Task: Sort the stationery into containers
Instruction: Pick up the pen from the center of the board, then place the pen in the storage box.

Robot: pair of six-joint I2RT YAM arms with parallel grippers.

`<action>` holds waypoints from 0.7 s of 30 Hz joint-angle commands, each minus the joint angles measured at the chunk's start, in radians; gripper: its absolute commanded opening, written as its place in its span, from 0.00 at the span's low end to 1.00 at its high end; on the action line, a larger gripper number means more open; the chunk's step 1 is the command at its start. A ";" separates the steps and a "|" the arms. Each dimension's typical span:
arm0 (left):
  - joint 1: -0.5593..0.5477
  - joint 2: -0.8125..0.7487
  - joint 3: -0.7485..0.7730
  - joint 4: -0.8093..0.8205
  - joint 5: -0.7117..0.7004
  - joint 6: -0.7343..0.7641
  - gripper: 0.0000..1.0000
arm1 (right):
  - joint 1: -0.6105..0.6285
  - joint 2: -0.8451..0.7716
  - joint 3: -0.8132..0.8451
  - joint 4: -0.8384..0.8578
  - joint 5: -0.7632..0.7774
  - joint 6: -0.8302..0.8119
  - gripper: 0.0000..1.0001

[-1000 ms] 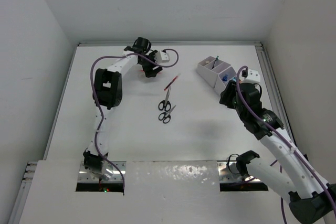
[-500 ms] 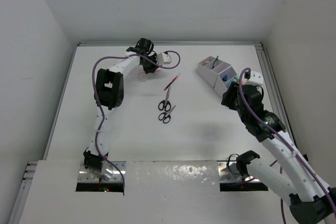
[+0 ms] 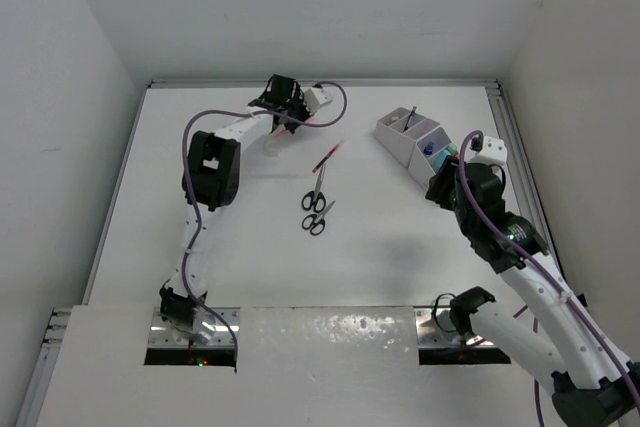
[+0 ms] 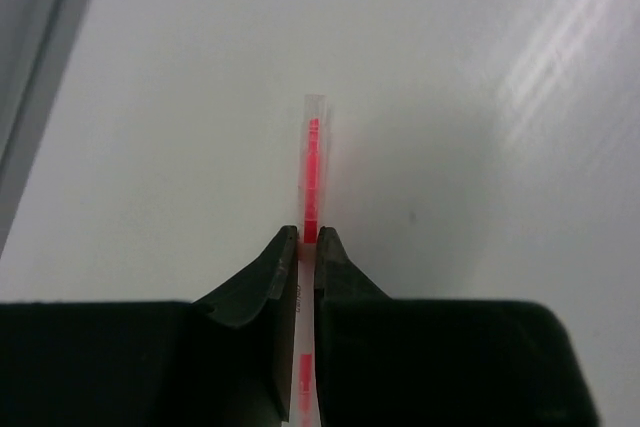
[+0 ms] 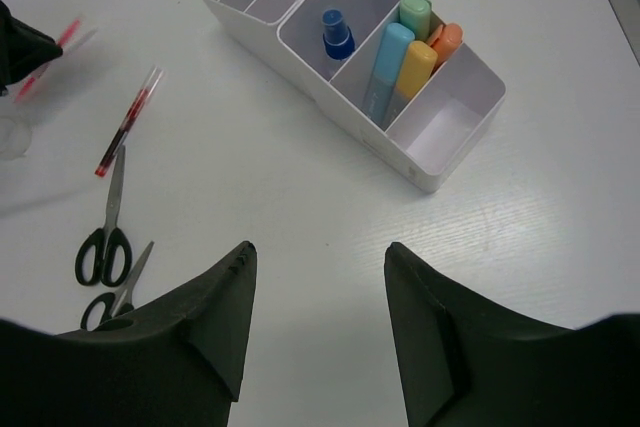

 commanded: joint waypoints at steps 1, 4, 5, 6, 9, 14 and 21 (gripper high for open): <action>-0.008 -0.100 0.026 0.293 -0.033 -0.293 0.00 | 0.007 -0.016 0.032 0.018 0.040 0.004 0.54; -0.008 -0.119 0.129 0.387 0.011 -0.549 0.00 | 0.009 -0.021 0.023 0.035 0.045 0.005 0.54; -0.011 -0.110 0.157 0.405 0.064 -0.688 0.00 | 0.009 -0.019 0.018 0.037 0.045 0.007 0.54; -0.017 -0.103 0.183 0.431 0.089 -0.757 0.00 | 0.007 -0.019 0.017 0.040 0.046 0.008 0.54; -0.073 -0.080 0.261 0.533 0.164 -0.904 0.00 | 0.009 -0.010 0.017 0.038 0.045 0.010 0.54; -0.162 -0.044 0.238 0.779 0.304 -1.085 0.00 | 0.009 -0.004 0.015 0.031 0.052 0.013 0.54; -0.264 0.071 0.235 1.033 0.252 -1.214 0.00 | 0.009 -0.022 0.009 -0.018 0.068 0.027 0.54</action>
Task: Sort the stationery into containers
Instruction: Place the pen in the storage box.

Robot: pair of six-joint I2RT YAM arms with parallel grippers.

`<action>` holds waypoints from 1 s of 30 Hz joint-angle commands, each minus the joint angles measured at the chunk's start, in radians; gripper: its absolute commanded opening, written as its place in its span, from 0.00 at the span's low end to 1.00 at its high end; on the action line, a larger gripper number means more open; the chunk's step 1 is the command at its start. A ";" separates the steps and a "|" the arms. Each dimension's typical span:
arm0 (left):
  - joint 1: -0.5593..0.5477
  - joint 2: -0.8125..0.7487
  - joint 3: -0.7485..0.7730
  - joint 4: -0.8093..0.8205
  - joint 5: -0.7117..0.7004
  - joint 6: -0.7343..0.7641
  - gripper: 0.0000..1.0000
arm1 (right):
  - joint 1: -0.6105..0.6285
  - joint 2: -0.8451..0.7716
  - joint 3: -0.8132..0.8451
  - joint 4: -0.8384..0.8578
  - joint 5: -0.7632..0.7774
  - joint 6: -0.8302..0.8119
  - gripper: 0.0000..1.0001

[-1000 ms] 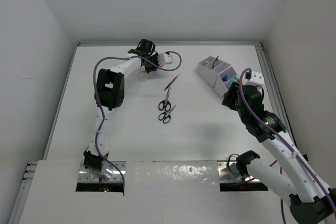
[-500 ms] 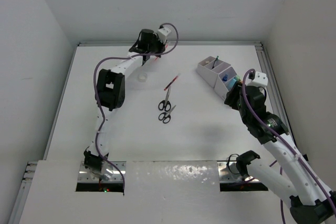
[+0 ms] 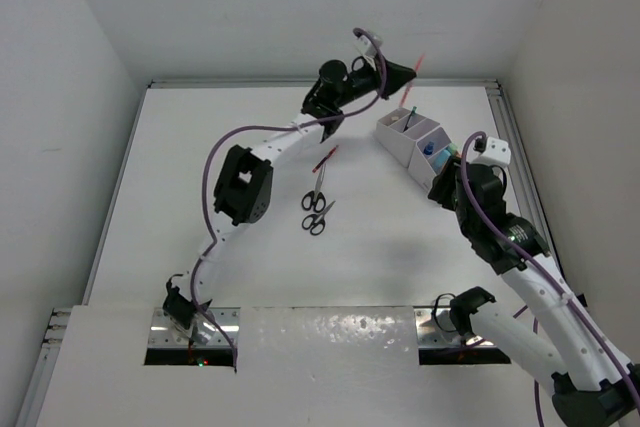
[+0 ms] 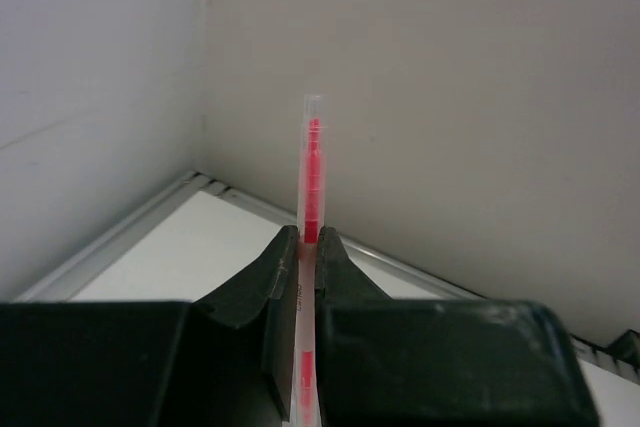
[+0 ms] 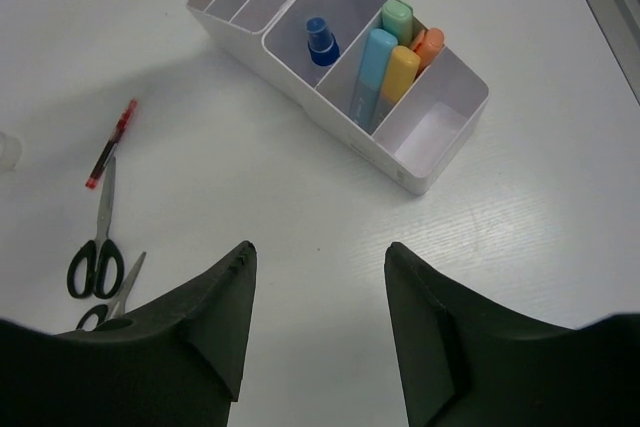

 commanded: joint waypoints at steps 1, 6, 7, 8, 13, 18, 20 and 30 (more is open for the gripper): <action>-0.027 0.065 0.001 0.184 0.006 -0.106 0.00 | 0.009 -0.023 0.013 -0.028 0.037 0.017 0.54; -0.060 0.126 -0.008 0.270 -0.038 -0.099 0.00 | 0.009 -0.055 0.013 -0.079 0.066 0.017 0.54; -0.061 0.137 -0.005 0.281 -0.043 -0.100 0.00 | 0.009 -0.058 0.015 -0.085 0.071 0.017 0.54; -0.061 0.149 0.009 0.285 -0.044 -0.100 0.00 | 0.009 -0.064 0.015 -0.097 0.074 0.020 0.54; -0.063 0.191 0.024 0.287 -0.055 -0.074 0.00 | 0.007 -0.100 0.009 -0.132 0.098 0.033 0.54; -0.066 0.217 0.024 0.279 -0.072 -0.045 0.00 | 0.007 -0.114 0.003 -0.145 0.106 0.042 0.54; -0.066 0.228 0.021 0.276 -0.070 -0.042 0.00 | 0.009 -0.109 0.004 -0.143 0.108 0.034 0.54; -0.075 0.281 0.037 0.278 -0.078 -0.038 0.00 | 0.009 -0.077 0.038 -0.160 0.114 0.019 0.54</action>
